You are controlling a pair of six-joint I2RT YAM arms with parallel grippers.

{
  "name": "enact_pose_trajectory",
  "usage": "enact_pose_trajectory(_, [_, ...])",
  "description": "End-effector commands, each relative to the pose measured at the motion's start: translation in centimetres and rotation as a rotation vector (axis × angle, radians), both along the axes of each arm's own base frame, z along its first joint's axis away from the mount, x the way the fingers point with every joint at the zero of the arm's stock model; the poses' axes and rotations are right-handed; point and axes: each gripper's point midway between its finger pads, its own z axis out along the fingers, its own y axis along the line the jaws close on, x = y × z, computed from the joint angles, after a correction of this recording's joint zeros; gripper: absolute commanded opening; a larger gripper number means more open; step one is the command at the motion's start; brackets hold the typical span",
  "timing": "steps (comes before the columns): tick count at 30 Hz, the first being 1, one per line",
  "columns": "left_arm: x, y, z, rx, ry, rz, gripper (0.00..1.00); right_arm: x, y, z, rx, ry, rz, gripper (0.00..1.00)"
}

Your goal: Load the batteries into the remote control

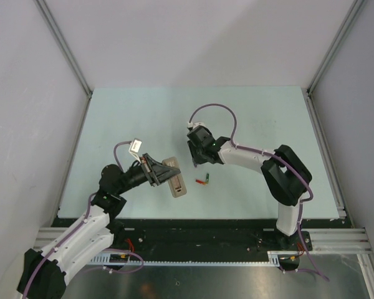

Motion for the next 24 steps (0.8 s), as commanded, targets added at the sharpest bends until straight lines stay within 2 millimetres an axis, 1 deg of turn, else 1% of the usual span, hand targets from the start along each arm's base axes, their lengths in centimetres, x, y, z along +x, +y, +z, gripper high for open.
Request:
enact_pose_trajectory(1, [0.0,0.1,3.2,-0.029,-0.112,-0.006,0.0,0.2,-2.5,3.1,-0.048,-0.058,-0.094,0.42])
enact_pose_trajectory(3, [0.0,0.1,3.2,-0.028,-0.115,-0.006,0.0,-0.4,-3.5,3.5,-0.049,-0.056,-0.125,0.42])
enact_pose_trajectory(4, [0.0,0.1,3.2,-0.026,-0.114,-0.004,0.0,-0.9,-4.4,4.0,-0.046,-0.065,-0.149,0.42])
enact_pose_trajectory(5, [0.1,0.1,3.1,-0.025,-0.112,-0.002,0.0,-1.3,-4.8,3.9,-0.042,-0.052,-0.175,0.42])
enact_pose_trajectory(8, [0.1,0.1,2.9,-0.025,-0.104,0.002,0.0,-2.4,-5.6,4.1,-0.025,-0.028,-0.214,0.42])
enact_pose_trajectory(10, [0.2,0.2,2.5,-0.026,-0.089,0.008,0.0,-3.1,-5.5,3.8,-0.019,-0.007,-0.225,0.42])
enact_pose_trajectory(11, [0.4,0.2,2.3,-0.025,-0.081,0.016,0.0,-3.5,-5.9,3.1,-0.034,0.014,-0.237,0.42])
enact_pose_trajectory(15, [0.5,0.3,1.9,-0.028,-0.059,0.029,0.0,-4.6,-6.1,1.2,0.0,0.07,-0.308,0.41])
enact_pose_trajectory(17, [0.5,0.3,1.8,-0.031,-0.052,0.033,0.0,-4.8,-5.5,1.0,0.037,0.081,-0.301,0.4])
enact_pose_trajectory(18, [0.6,0.4,1.6,-0.032,-0.045,0.036,0.0,-5.1,-5.4,0.5,0.031,0.094,-0.298,0.4])
enact_pose_trajectory(20, [0.5,0.3,1.6,-0.033,-0.04,0.032,0.0,-5.6,-4.9,0.5,0.036,0.098,-0.276,0.4])
enact_pose_trajectory(21, [0.5,0.3,1.6,-0.033,-0.037,0.029,0.0,-5.9,-4.5,1.0,0.042,0.086,-0.252,0.4])
enact_pose_trajectory(22, [0.4,0.3,1.5,-0.032,-0.038,0.026,0.0,-5.7,-4.3,1.5,0.026,0.042,-0.227,0.39])
enact_pose_trajectory(23, [0.4,0.3,1.5,-0.033,-0.036,0.027,0.0,-6.6,-3.2,2.3,0.02,0.005,-0.173,0.4])
enact_pose_trajectory(24, [0.4,0.3,1.5,-0.035,-0.036,0.029,0.0,-6.7,-2.7,2.7,0.015,-0.023,-0.138,0.4])
